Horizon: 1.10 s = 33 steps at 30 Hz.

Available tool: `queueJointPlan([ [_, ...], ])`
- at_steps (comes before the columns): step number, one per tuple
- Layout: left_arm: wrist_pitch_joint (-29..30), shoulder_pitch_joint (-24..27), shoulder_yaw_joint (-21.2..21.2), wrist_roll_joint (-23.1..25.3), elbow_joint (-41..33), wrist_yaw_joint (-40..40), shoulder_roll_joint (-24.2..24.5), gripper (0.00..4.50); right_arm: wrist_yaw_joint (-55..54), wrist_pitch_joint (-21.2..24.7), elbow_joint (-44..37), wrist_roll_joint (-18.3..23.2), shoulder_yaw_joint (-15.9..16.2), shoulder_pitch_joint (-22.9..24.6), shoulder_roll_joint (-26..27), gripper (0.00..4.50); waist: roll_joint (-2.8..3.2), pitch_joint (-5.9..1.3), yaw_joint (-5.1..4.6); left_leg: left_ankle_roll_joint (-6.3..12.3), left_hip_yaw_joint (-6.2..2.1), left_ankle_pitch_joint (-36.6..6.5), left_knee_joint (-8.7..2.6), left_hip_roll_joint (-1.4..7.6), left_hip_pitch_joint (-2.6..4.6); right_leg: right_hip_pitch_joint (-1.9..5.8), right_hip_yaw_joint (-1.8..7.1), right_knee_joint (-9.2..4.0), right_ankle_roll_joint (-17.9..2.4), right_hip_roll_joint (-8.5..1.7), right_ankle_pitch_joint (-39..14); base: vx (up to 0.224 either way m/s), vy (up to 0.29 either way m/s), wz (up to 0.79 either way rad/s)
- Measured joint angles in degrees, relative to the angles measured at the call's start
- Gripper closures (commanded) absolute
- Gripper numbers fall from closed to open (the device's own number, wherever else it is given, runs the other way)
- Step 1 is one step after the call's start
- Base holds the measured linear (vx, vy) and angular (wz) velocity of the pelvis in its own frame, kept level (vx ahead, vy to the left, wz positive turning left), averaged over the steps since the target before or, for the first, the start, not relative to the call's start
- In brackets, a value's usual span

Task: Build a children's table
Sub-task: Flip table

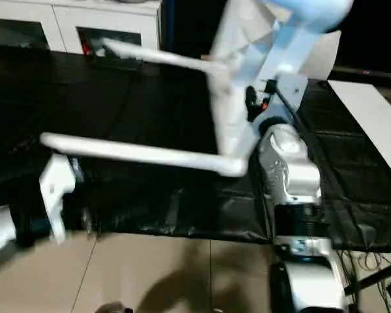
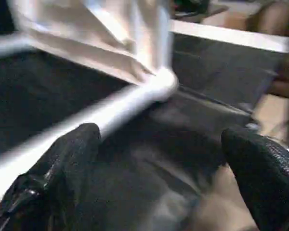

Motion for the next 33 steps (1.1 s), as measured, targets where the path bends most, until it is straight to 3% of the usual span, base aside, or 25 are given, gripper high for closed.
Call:
queueJointPlan([
  [1,0.07,-2.09,0.43,0.57,-0.01,0.86,0.11,0.0,-0.33,1.02,-0.89,-1.53,1.47,0.01,-0.28,1.99,-0.01,0.0,-0.08,-0.09,-0.02,0.05,0.0,0.0,0.02,0.0,0.01,-0.01,-0.06,0.13,0.04,0.0,0.0,0.0],
  [8,0.33,-13.41,0.41,4.77,-0.26,3.53,2.5,0.0,-1.83,5.47,-5.55,-3.77,5.37,-0.5,1.37,1.51,-0.13,-0.01,-1.42,-0.35,-0.07,0.2,-0.07,0.09,-0.02,0.0,0.07,0.07,-0.2,0.35,0.12,0.0,0.0,0.0],
  [15,-7.0,-23.79,-1.84,14.07,1.58,4.55,4.39,0.0,-2.12,6.43,-5.84,-6.11,6.75,-0.34,1.6,0.86,-0.62,0.01,-1.14,-0.4,-0.13,0.26,0.04,0.08,0.02,-0.1,0.07,0.04,-0.27,0.33,0.31,0.0,0.0,0.0],
  [20,-14.97,-28.93,-3.52,21.14,3.97,7.12,4.94,0.0,-2.92,0.78,-1.02,-9.51,8.84,0.84,0.87,0.86,-0.75,-0.05,-1.16,-0.41,-0.12,0.26,0.04,0.07,0.02,-0.04,0.07,0.06,-0.27,0.33,0.37,0.0,0.0,0.0],
  [25,-20.55,-34.02,-7.09,32.02,11.6,10.92,7.33,0.0,-4.66,-5.59,7.3,-11.48,8.76,0.7,0.64,0.86,-0.88,-0.01,-1.1,-0.43,-0.17,0.27,0.1,0.08,0.0,-0.1,0.04,0.07,-0.28,0.32,0.5,0.0,0.0,0.0],
  [30,-25.0,-38.22,-7.84,38.38,17.87,13.66,8.18,0.0,-5.35,-11.06,14.62,-11.55,8.33,-0.48,1.25,0.86,-0.96,0.01,-0.99,-0.43,-0.17,0.27,0.24,0.08,-0.06,-0.1,0.04,0.07,-0.3,0.29,0.54,0.0,0.0,0.0],
  [31,-25.81,-38.64,-8.07,39.56,19.24,14.19,8.3,0.0,-5.35,-12.11,15.48,-11.52,7.99,-0.5,1.49,1.12,-0.97,0.01,-0.97,-0.43,-0.17,0.27,0.24,0.08,-0.05,-0.09,0.04,0.07,-0.3,0.28,0.54,0.0,0.0,0.0],
  [33,-27.87,-41.01,-9.68,42.14,23.59,15.24,8.37,0.0,-5.38,-13.38,18.45,-11.33,7.28,-1.18,2.18,1.2,-1.24,0.05,-0.85,-0.43,-0.2,0.27,0.23,0.09,-0.05,-0.11,0.01,0.08,-0.34,0.29,0.57,0.0,0.0,0.0],
])
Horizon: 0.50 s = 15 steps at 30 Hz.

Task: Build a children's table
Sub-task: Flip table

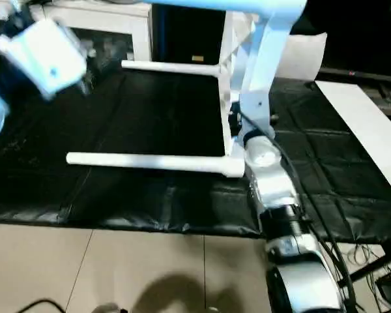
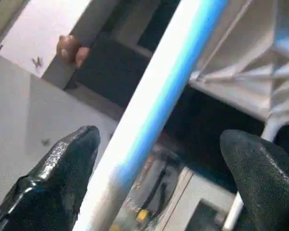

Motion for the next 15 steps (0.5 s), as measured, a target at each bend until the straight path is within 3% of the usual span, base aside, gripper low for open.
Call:
queueJointPlan([
  [10,-5.46,-6.89,-1.94,5.62,11.81,3.7,-2.26,0.0,-0.13,-3.56,4.78,0.62,-0.07,-0.88,1.77,2.13,-0.04,0.06,-0.08,0.0,-0.01,0.0,0.02,0.0,-0.02,-0.04,0.0,0.0,-0.37,-0.02,0.26,0.0,0.0,0.0],
  [15,-8.5,-9.48,-2.24,5.53,16.43,4.3,-4.58,0.49,-0.03,-5.31,6.73,0.82,-0.35,-1.71,1.95,2.31,0.1,0.15,0.12,0.0,-0.02,0.0,0.02,0.0,-0.02,-0.05,-0.02,0.0,-0.44,-0.01,0.32,0.0,0.0,0.0],
])
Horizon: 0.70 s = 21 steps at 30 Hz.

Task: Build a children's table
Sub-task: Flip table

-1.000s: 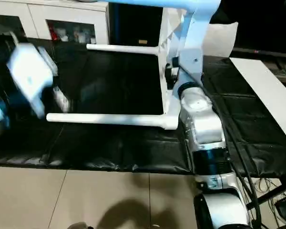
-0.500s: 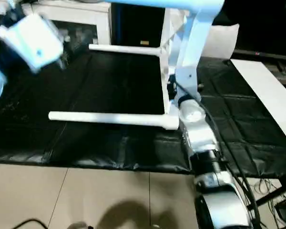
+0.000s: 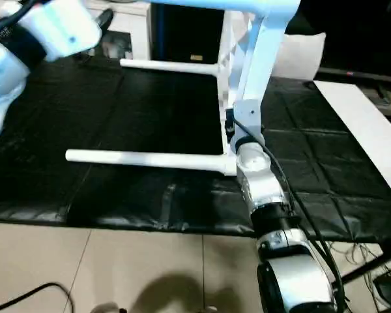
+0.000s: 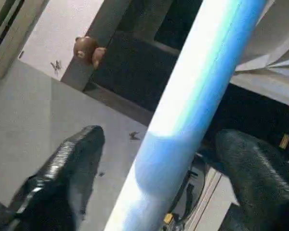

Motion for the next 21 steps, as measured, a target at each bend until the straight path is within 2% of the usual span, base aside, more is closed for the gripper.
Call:
queueJointPlan([
  [2,-0.39,-0.1,0.0,0.15,0.7,0.03,-0.38,0.75,0.0,-0.21,0.19,-0.02,-0.02,-0.06,-0.02,2.32,0.02,0.01,0.13,0.0,0.0,0.0,0.0,0.0,0.0,-0.01,0.0,0.0,0.0,0.0,0.0,0.0,0.0,0.0],
  [5,-0.83,-0.57,0.0,0.28,2.64,0.06,-0.53,0.85,0.01,-0.36,0.16,-0.26,0.17,-0.06,-0.2,2.34,0.16,0.1,0.24,0.0,0.0,0.0,0.01,0.0,0.0,-0.01,0.0,0.0,-0.01,0.0,0.02,0.0,0.0,0.0],
  [8,-0.99,-0.89,0.0,0.42,4.95,0.08,-0.73,1.24,0.16,-0.28,-0.3,-0.9,0.65,0.02,-0.3,2.34,0.35,0.22,0.27,0.0,0.0,0.0,0.0,0.0,0.0,-0.03,0.0,0.0,-0.03,0.0,0.04,0.0,0.0,0.0],
  [9,-1.09,-1.03,0.01,0.61,5.61,0.37,-0.99,1.24,0.2,-0.26,-0.6,-1.12,0.73,0.19,-0.39,2.34,0.4,0.26,0.28,0.0,0.0,0.0,0.0,0.0,-0.02,-0.05,0.0,0.0,-0.03,0.0,0.05,0.0,0.0,0.0],
  [14,-2.08,-3.48,0.22,1.68,9.55,1.92,-1.49,1.67,0.19,-0.22,-2.02,-1.58,1.22,0.93,-0.61,2.34,0.62,0.39,0.75,0.0,0.0,0.0,-0.01,0.0,-0.04,-0.07,0.0,-0.01,-0.03,-0.01,0.04,0.0,0.0,0.0],
  [21,-5.06,-6.65,-0.12,4.08,15.39,3.6,-1.76,2.22,0.11,-0.22,-4.31,-1.86,1.56,2.42,-1.0,2.34,0.75,0.47,0.91,0.0,0.0,0.0,-0.04,0.0,-0.08,-0.11,-0.01,-0.04,-0.02,0.0,-0.01,0.0,0.0,0.0],
])
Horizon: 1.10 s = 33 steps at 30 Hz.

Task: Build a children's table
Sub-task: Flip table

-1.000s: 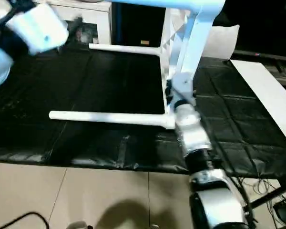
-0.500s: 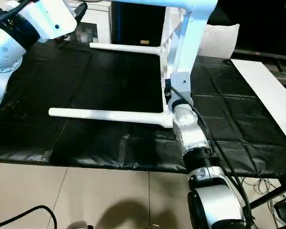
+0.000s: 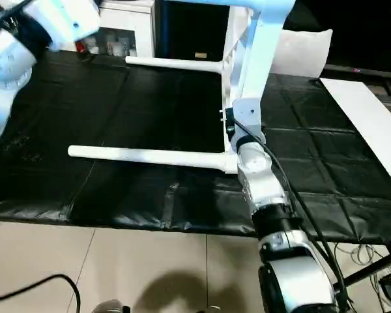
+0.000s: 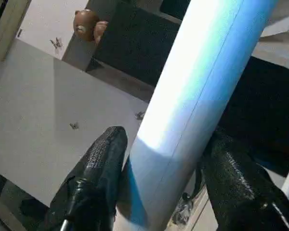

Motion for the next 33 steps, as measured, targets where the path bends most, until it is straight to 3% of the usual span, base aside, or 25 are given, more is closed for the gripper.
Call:
queueJointPlan([
  [6,-0.33,-0.57,0.2,-1.11,-0.53,-3.62,0.19,2.43,1.56,0.71,-2.01,-0.25,0.51,0.09,-3.08,2.34,0.96,0.56,0.35,0.01,0.02,0.0,0.0,-0.01,-0.06,0.0,0.04,0.0,0.01,-0.17,0.01,0.0,0.0,0.0],
  [9,2.63,0.14,1.78,-5.25,-3.8,-8.94,0.04,2.48,4.95,2.42,-4.24,-0.31,0.59,-0.55,-7.2,2.34,1.79,0.53,0.74,0.24,0.07,0.13,0.0,-0.03,-0.15,-0.08,0.06,0.01,0.06,-0.18,-0.02,0.0,0.0,0.0],
  [12,7.24,1.76,5.09,-9.88,-7.54,-12.26,-0.63,2.5,11.35,5.44,-5.08,-0.97,0.9,-4.65,-12.4,2.34,2.41,0.5,0.6,0.3,0.15,0.17,-0.01,-0.08,-0.27,-0.27,0.12,0.05,0.06,-0.18,-0.02,0.0,0.0,0.0],
  [17,12.76,4.24,10.96,-16.4,-10.69,-13.09,-1.7,2.52,19.56,7.3,-8.05,-2.45,1.22,-11.07,-19.48,2.34,2.43,0.47,0.64,0.42,0.14,0.27,-0.19,-0.06,-0.29,-0.34,0.05,0.07,-0.01,-0.03,-0.06,0.0,0.0,0.0],
  [19,16.06,6.06,13.59,-18.94,-13.29,-13.6,-2.41,2.53,24.02,7.26,-9.14,-1.82,1.21,-13.16,-22.21,1.69,2.42,0.47,0.7,0.46,0.17,0.27,-0.15,-0.07,-0.28,-0.34,0.07,0.06,0.0,-0.13,-0.07,0.0,0.0,0.0],
  [21,18.75,6.77,15.89,-20.51,-14.13,-14.43,-2.33,2.53,28.46,6.63,-10.56,-1.39,1.33,-14.22,-23.64,1.58,2.27,0.43,0.76,0.51,0.17,0.3,-0.13,-0.07,-0.26,-0.28,0.06,0.06,0.01,-0.11,-0.07,0.0,0.0,0.0],
  [25,24.31,8.18,19.28,-23.2,-15.69,-14.86,-2.57,2.53,34.8,4.33,-10.66,0.13,1.29,-17.12,-25.21,1.23,2.1,0.49,1.26,0.6,0.16,0.36,0.03,-0.04,-0.27,-0.21,0.03,0.06,0.01,-0.14,0.0,0.0,0.0,0.0],
  [28,28.57,8.2,20.98,-24.3,-15.8,-14.54,-3.55,2.53,37.41,-1.07,-10.46,0.48,1.14,-18.44,-25.91,0.85,1.97,0.5,1.89,0.62,0.15,0.36,0.17,-0.02,-0.26,-0.09,0.01,0.05,0.1,-0.19,0.07,0.0,0.0,0.0],
  [33,32.22,8.66,21.89,-25.08,-16.61,-13.12,-4.77,2.53,38.77,-5.09,-10.47,1.7,0.19,-19.34,-25.28,0.47,1.57,0.48,2.16,0.74,0.1,0.44,0.27,-0.01,-0.27,0.04,-0.07,0.02,0.32,-0.26,0.08,0.0,0.0,0.0],
])
